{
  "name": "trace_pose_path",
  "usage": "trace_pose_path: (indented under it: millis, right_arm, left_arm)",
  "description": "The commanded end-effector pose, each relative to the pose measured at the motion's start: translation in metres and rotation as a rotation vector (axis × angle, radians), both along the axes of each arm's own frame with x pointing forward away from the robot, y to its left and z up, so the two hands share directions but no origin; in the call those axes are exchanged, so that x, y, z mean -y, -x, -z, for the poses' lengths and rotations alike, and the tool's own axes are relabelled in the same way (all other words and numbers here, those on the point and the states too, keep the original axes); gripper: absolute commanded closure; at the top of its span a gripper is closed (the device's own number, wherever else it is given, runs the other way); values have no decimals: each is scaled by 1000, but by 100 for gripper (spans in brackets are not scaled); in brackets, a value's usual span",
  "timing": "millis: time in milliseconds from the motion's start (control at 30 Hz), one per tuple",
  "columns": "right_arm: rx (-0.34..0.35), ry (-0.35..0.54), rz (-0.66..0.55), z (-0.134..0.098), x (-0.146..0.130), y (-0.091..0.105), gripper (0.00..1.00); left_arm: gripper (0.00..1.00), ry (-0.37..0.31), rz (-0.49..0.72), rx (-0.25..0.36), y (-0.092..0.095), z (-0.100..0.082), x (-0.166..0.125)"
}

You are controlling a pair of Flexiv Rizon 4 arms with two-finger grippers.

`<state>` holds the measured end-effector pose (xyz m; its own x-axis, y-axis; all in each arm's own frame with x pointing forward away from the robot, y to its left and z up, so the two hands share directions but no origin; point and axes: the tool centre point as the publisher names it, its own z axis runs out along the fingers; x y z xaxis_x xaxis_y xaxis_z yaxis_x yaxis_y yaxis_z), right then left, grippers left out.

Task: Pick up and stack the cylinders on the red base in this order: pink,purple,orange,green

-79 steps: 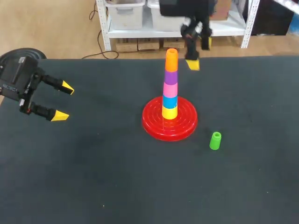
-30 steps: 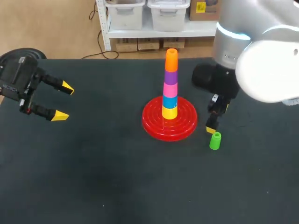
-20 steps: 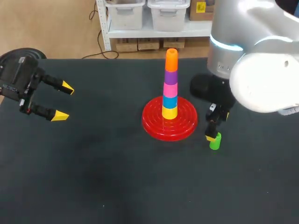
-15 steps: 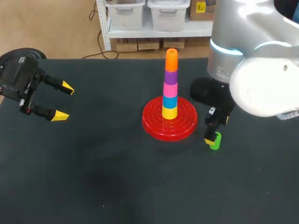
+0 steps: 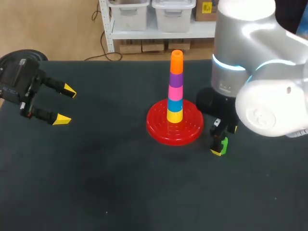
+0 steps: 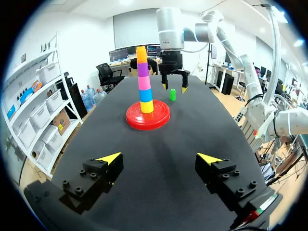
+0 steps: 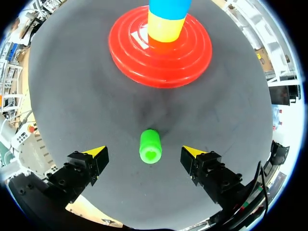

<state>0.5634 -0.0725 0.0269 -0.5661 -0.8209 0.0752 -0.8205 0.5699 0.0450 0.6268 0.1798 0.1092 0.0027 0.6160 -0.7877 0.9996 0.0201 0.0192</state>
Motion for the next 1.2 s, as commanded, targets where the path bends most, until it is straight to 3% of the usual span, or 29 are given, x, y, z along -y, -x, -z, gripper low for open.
trace_pose_path:
  millis: [33,1200]
  right_arm:
    - [9,-7,2,7,2,2,0]
    - [-4,4,8,16,1,-5,0]
  left_arm:
    - [0,2,-1,5,1,1,-1]
    - [0,2,-1,5,1,1,-1]
